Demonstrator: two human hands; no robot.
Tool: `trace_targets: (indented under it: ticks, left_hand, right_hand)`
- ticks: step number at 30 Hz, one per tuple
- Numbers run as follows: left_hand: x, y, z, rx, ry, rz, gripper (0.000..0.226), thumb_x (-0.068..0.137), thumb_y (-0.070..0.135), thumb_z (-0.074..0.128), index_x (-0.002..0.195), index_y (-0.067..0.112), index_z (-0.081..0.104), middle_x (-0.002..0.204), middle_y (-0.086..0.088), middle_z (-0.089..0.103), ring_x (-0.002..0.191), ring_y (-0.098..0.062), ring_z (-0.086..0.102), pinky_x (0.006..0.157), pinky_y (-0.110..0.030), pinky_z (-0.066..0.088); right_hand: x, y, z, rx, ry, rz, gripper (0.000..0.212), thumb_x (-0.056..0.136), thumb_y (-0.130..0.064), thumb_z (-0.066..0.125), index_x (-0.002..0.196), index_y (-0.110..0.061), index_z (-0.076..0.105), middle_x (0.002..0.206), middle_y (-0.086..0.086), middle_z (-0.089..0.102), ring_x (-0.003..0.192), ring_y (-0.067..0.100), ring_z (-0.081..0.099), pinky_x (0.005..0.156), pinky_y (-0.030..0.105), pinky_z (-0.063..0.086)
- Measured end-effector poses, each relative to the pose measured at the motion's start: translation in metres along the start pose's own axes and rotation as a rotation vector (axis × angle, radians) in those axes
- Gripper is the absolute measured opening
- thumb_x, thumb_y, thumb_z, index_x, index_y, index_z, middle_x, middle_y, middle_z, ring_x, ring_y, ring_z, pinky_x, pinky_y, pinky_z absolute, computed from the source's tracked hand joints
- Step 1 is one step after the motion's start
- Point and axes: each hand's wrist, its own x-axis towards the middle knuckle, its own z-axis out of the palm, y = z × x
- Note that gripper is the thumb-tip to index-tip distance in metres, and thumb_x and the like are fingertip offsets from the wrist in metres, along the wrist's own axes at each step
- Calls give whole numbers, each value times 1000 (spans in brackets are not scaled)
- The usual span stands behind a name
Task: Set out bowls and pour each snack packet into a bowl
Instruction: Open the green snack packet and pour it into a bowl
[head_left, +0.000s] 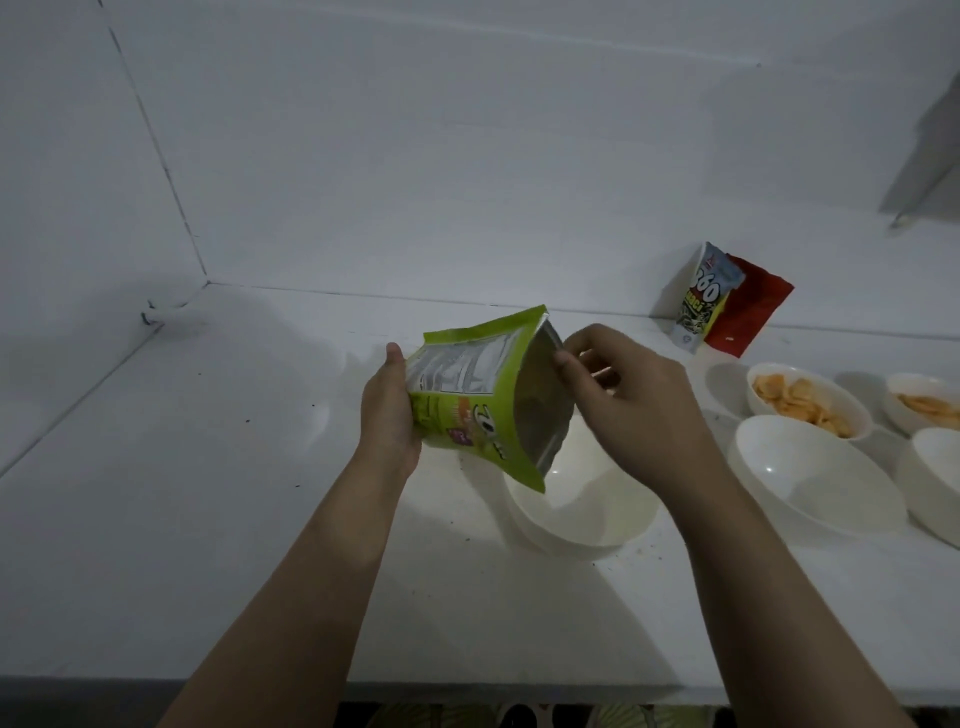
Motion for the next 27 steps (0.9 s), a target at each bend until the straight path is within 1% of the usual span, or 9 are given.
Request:
trace_targets:
  ticks: [1,3,5,9,12,15,20,23,27]
  left_hand:
    - [3,-1,1,32,31,26,43,100,48,41,108,15,66,106,-6,73,94,-22,72,80,-36,58]
    - [8,-3,-1,86,86,95,43,100,50,40,109,16,65,108,-5,72,97,-20,70,80,-34,56]
    - [7,-3,1,126,124,181,38,101,49,38,94,22,65,99,-1,72,94,-19,69,78,-33,54]
    - [-1,0,11,194,164,350,40,102,48,35,81,26,61,90,1,70,87,-17,68,78,-33,54]
    - [-5,1,14,278,175,499,43,102,47,36,72,20,50,78,-4,59,72,-16,55,66,-31,45]
    - [-16,2,18,355,140,618,42,103,41,37,68,18,38,69,-5,43,64,-12,39,56,-24,33]
    - [-27,3,22,460,97,737,41,103,39,37,66,21,37,62,7,44,56,-3,40,52,-20,34]
    - [-32,6,26,485,93,808,41,104,33,37,66,22,34,60,8,40,53,-2,38,51,-16,31]
    - [-35,8,28,520,78,860,41,104,33,38,65,24,32,57,10,36,52,-2,35,50,-17,28]
  right_hand:
    - [0,4,-3,101,-23,47,17,98,-38,51,94,-30,66,86,-15,68,81,3,64,76,38,57]
    - [0,9,-6,288,-50,120,19,100,-39,48,106,-36,66,99,-15,70,93,5,66,85,40,58]
    - [0,12,-6,322,-29,135,24,101,-45,44,110,-38,65,102,-17,71,99,4,66,90,39,56]
    - [3,23,-2,272,88,144,21,99,-45,48,101,-32,63,92,-19,71,88,-2,66,78,24,53]
    - [5,37,2,184,114,168,11,99,-37,53,96,-30,61,86,-23,67,81,-4,64,68,16,48]
    - [3,52,4,131,151,159,8,98,-26,57,92,-26,62,88,-24,63,81,-6,59,68,14,44]
    - [1,70,11,-74,182,83,4,98,-20,58,96,-20,61,98,-8,53,78,4,55,71,17,45]
    - [-2,75,14,-99,180,32,4,98,-15,57,98,-16,60,97,-7,49,78,1,52,68,8,38]
    - [-5,82,13,-92,170,17,4,97,-14,57,95,-16,60,92,-7,51,76,6,54,68,9,38]
